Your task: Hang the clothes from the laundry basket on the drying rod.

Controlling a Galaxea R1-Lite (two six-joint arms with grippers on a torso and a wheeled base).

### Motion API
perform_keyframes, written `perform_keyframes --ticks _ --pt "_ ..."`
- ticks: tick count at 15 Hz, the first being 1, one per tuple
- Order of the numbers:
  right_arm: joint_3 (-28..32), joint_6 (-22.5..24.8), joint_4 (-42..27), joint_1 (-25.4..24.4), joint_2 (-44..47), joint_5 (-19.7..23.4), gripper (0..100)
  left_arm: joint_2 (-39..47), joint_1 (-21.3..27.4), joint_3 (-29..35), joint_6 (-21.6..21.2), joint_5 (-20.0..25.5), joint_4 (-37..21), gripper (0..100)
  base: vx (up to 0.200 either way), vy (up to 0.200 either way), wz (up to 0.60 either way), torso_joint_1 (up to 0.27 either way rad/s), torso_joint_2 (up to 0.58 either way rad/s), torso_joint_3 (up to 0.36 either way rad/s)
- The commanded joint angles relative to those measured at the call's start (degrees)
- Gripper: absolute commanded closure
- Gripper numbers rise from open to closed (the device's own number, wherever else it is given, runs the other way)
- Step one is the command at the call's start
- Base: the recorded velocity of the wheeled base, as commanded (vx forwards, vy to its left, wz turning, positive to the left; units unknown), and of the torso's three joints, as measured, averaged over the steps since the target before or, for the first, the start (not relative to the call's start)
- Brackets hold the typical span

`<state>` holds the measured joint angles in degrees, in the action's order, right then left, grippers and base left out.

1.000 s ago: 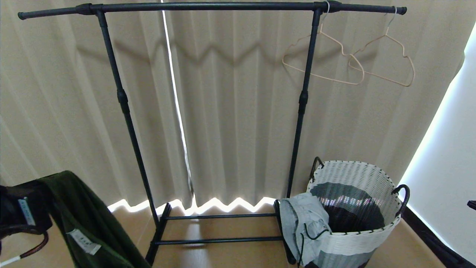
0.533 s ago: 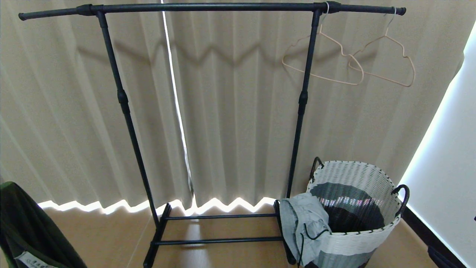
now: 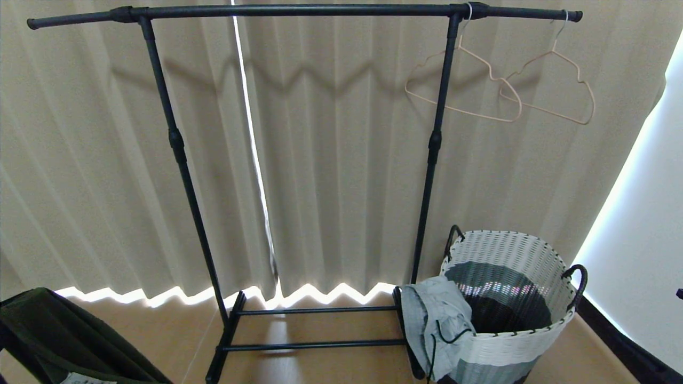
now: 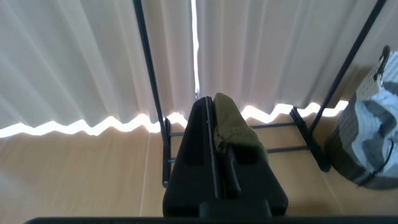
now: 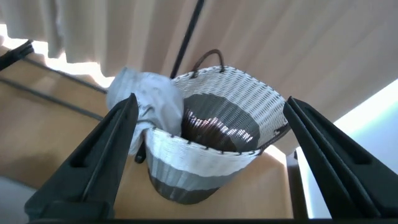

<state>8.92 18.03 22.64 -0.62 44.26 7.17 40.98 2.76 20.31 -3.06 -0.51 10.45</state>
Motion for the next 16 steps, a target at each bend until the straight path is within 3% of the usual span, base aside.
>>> perform_keyframes --ticks 1,3,7,10,16 --pt "2.24 -1.77 -0.14 1.68 4.52 -1.72 0 0.41 0.06 -1.24 -0.37 0.34 0.01 100 0.0 0.0 0.0 0.0 0.0 0.0" --pt "2.15 -4.85 -0.14 2.12 5.22 -5.15 0 0.5 0.06 -1.85 -0.63 0.42 0.01 100 0.0 0.0 0.0 0.0 0.0 0.0" --pt "0.39 -7.48 -0.23 2.12 4.78 -5.15 0 0.5 0.06 -1.85 -0.63 0.42 0.01 100 0.0 0.0 0.0 0.0 0.0 0.0" --pt "-2.16 -7.4 0.21 2.12 4.52 -5.32 0 0.41 0.06 -1.94 -0.63 1.48 0.19 100 0.0 0.0 0.0 0.0 0.0 0.0" --pt "-1.63 -7.4 0.3 2.12 4.16 -5.32 0 0.41 0.06 -2.64 -0.63 4.03 0.45 100 0.0 0.0 0.0 0.0 0.0 0.0"
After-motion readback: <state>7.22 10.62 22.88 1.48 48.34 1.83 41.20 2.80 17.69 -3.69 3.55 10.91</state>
